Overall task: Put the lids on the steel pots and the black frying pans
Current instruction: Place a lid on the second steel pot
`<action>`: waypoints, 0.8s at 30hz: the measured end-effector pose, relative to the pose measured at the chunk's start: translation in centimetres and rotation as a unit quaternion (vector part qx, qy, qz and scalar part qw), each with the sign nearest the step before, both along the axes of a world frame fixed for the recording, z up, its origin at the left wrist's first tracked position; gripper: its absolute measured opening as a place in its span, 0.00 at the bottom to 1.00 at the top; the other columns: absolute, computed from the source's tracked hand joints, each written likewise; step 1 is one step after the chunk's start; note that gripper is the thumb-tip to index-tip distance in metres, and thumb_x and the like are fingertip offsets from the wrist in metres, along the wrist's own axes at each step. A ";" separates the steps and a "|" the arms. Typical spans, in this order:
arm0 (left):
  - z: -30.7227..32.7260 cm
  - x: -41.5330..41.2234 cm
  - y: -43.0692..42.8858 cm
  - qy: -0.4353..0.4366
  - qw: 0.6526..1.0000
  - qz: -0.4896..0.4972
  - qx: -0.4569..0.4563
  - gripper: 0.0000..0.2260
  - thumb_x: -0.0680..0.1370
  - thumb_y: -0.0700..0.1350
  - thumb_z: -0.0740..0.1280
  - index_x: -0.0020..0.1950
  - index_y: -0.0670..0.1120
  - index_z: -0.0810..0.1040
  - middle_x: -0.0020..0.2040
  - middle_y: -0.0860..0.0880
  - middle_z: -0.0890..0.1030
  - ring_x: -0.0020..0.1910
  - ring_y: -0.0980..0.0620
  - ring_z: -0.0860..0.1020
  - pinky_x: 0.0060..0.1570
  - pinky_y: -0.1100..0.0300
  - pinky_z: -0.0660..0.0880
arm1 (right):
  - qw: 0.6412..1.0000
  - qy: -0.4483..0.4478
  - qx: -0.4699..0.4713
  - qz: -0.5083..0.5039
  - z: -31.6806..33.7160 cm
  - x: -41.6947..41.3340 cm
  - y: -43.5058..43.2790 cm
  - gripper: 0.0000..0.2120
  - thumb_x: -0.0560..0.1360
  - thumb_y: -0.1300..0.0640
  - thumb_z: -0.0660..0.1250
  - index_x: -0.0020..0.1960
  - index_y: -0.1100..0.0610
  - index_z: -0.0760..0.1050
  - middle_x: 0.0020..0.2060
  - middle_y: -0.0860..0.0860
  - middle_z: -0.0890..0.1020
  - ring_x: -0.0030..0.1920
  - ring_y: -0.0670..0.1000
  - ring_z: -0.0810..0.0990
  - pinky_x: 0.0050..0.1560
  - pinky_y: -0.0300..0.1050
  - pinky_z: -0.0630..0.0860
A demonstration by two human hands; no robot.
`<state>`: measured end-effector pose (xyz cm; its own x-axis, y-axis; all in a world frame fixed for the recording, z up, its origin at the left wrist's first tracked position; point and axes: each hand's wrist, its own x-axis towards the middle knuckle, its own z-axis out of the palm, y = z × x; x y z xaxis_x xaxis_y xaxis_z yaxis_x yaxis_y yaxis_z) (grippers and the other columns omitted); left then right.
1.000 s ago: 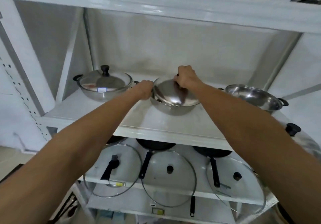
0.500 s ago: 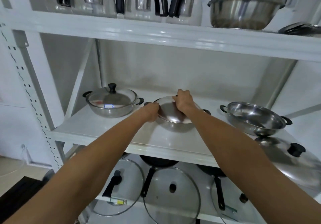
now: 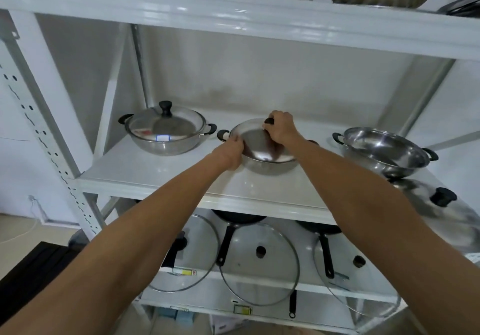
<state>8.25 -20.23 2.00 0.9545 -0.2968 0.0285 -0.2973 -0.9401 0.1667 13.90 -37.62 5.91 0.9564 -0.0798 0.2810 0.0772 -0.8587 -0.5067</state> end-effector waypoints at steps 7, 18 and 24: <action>-1.1 -0.6 0.2 -0.018 0.999 0.019 -0.022 0.34 0.78 0.35 0.59 0.81 0.38 0.47 0.82 0.40 0.46 0.72 0.37 0.69 0.65 0.46 0.72 | 1.000 -0.013 0.026 0.008 -0.1 0.4 -0.6 0.15 0.75 0.53 0.71 0.56 0.62 0.79 0.56 0.60 0.80 0.57 0.60 0.77 0.59 0.50 0.74; -0.4 0.1 -0.6 0.004 0.999 0.018 -0.030 0.34 0.78 0.35 0.60 0.80 0.36 0.46 0.81 0.41 0.46 0.75 0.38 0.66 0.68 0.46 0.71 | 0.999 0.028 0.029 -0.019 -0.1 -0.6 0.2 0.18 0.78 0.53 0.68 0.64 0.61 0.73 0.63 0.62 0.71 0.59 0.61 0.75 0.57 0.46 0.70; 0.8 -0.2 -4.6 -0.067 0.995 -0.042 -0.055 0.36 0.79 0.39 0.62 0.81 0.38 0.46 0.82 0.42 0.47 0.79 0.43 0.59 0.72 0.50 0.66 | 0.996 0.084 -0.008 -0.009 0.9 -2.6 -2.4 0.27 0.79 0.45 0.63 0.73 0.58 0.64 0.67 0.62 0.69 0.65 0.63 0.73 0.62 0.54 0.72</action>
